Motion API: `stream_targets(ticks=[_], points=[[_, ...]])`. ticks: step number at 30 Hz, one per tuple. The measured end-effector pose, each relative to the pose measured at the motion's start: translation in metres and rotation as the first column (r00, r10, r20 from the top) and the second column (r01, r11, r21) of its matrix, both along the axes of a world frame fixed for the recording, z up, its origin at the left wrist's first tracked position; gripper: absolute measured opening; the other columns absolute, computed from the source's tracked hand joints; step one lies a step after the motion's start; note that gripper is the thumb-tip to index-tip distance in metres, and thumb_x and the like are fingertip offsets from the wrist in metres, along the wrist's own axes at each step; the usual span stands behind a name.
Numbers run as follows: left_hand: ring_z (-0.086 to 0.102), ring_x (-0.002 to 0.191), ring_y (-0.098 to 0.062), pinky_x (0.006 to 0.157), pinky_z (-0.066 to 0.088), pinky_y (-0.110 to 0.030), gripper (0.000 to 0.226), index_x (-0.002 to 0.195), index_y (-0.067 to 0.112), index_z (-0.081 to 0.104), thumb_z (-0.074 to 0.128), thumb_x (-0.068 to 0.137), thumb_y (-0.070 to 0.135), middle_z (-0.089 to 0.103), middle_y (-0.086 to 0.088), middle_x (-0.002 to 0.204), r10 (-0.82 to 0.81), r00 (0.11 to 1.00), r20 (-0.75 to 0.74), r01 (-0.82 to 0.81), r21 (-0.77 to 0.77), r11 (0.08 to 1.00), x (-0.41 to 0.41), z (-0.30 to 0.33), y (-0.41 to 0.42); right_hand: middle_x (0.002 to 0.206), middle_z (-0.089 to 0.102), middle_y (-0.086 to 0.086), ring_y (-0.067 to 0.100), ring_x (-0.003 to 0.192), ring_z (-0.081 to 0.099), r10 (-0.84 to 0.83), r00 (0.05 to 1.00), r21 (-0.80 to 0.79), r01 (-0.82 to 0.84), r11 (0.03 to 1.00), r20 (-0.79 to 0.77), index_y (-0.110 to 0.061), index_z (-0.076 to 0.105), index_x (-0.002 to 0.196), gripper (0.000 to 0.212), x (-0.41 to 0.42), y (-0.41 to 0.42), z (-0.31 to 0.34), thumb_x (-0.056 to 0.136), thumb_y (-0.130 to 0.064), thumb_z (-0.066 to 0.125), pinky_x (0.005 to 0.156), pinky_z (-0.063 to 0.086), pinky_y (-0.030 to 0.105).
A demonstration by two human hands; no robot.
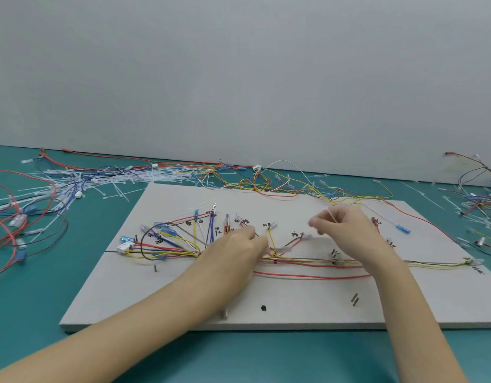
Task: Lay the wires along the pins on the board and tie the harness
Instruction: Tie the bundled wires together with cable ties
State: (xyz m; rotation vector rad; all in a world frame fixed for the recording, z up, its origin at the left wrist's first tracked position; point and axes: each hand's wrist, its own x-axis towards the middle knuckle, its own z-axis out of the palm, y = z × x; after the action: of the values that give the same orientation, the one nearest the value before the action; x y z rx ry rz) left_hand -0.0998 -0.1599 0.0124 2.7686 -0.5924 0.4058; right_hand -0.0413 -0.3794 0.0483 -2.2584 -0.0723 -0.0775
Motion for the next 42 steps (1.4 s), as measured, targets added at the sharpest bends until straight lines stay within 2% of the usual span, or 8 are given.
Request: stream_targets(ticks=[2,4,8,13,21,29,33,42], points=[[0.051,0.096,-0.024,0.067,0.029,-0.027,0.021,0.108,0.017,0.054,0.037,0.098,0.008,0.039,0.001,0.095,0.085,0.996,0.003,-0.084,-0.028,0.996,0.001,-0.004,0.002,0.067,0.062,-0.001,0.011,0.054,0.047,-0.058,0.998,-0.119,0.060,0.991,0.024,-0.015,0.068,0.072,0.022,0.007,-0.005,-0.009,0.088,-0.030,0.068,0.051,0.036,0.024],[0.051,0.096,-0.023,0.067,0.026,-0.025,0.019,0.105,0.016,0.055,0.036,0.101,0.014,0.031,0.003,0.090,0.110,0.994,0.005,-0.110,-0.029,0.994,0.001,-0.006,0.003,0.071,0.064,0.001,0.012,0.056,0.048,-0.011,0.999,-0.127,0.006,0.992,-0.043,-0.019,0.072,0.073,0.021,0.010,-0.005,-0.015,0.085,-0.035,0.071,0.052,0.035,0.024],[0.050,0.088,-0.018,0.068,0.028,-0.026,0.032,0.096,0.014,0.062,0.041,0.101,0.038,0.037,0.005,0.085,0.074,0.997,-0.035,-0.077,-0.093,0.993,0.001,-0.008,0.006,0.080,0.071,0.000,0.019,0.075,0.062,0.029,0.999,-0.127,-0.033,0.991,-0.038,-0.023,0.074,0.076,0.015,0.013,-0.004,-0.019,0.083,-0.036,0.072,0.061,0.047,0.031],[0.052,0.090,-0.020,0.071,0.034,-0.028,0.024,0.094,0.013,0.063,0.050,0.099,0.033,0.041,0.004,0.090,0.068,0.996,-0.060,-0.077,-0.176,0.981,0.003,-0.007,0.007,0.073,0.066,-0.006,0.011,0.070,0.058,0.038,0.998,-0.162,-0.030,0.986,0.042,-0.024,0.071,0.070,0.015,0.013,0.002,-0.022,0.078,-0.035,0.077,0.055,0.040,0.025],[0.051,0.100,-0.022,0.069,0.024,-0.024,0.017,0.087,0.018,0.047,0.047,0.100,0.029,0.051,-0.002,0.100,0.148,0.988,-0.042,-0.152,-0.123,0.981,0.008,-0.004,0.004,0.093,0.064,-0.009,0.019,0.093,0.056,0.075,0.978,-0.567,0.049,0.822,0.194,-0.029,0.058,0.083,0.011,0.014,0.014,-0.028,0.091,-0.036,0.061,0.068,0.033,0.030],[0.049,0.101,-0.022,0.076,0.031,-0.026,0.021,0.082,0.023,0.034,0.045,0.099,0.023,0.051,-0.003,0.100,0.233,0.971,0.055,-0.226,-0.106,0.968,0.005,-0.010,0.017,0.098,0.064,-0.009,0.019,0.096,0.057,0.133,0.948,-0.529,0.042,0.847,0.288,-0.025,0.058,0.089,0.009,0.013,0.034,-0.037,0.093,-0.033,0.057,0.067,0.030,0.031],[0.051,0.101,-0.025,0.078,0.035,-0.030,0.020,0.081,0.021,0.038,0.047,0.098,0.024,0.053,-0.005,0.097,0.299,0.954,0.033,-0.296,-0.075,0.952,0.014,-0.008,0.041,0.103,0.064,-0.005,0.023,0.097,0.057,0.178,0.935,-0.508,0.003,0.861,0.308,-0.021,0.059,0.093,0.009,0.021,0.061,-0.040,0.094,-0.030,0.055,0.074,0.038,0.033],[0.053,0.100,-0.028,0.082,0.041,-0.036,0.017,0.086,0.010,0.055,0.049,0.097,0.022,0.055,-0.008,0.097,0.333,0.941,-0.052,-0.333,0.016,0.943,0.036,0.002,0.074,0.103,0.064,0.000,0.026,0.096,0.057,0.140,0.942,-0.474,0.022,0.880,0.304,-0.018,0.060,0.092,0.011,0.040,0.098,-0.042,0.095,-0.027,0.054,0.068,0.032,0.031]])
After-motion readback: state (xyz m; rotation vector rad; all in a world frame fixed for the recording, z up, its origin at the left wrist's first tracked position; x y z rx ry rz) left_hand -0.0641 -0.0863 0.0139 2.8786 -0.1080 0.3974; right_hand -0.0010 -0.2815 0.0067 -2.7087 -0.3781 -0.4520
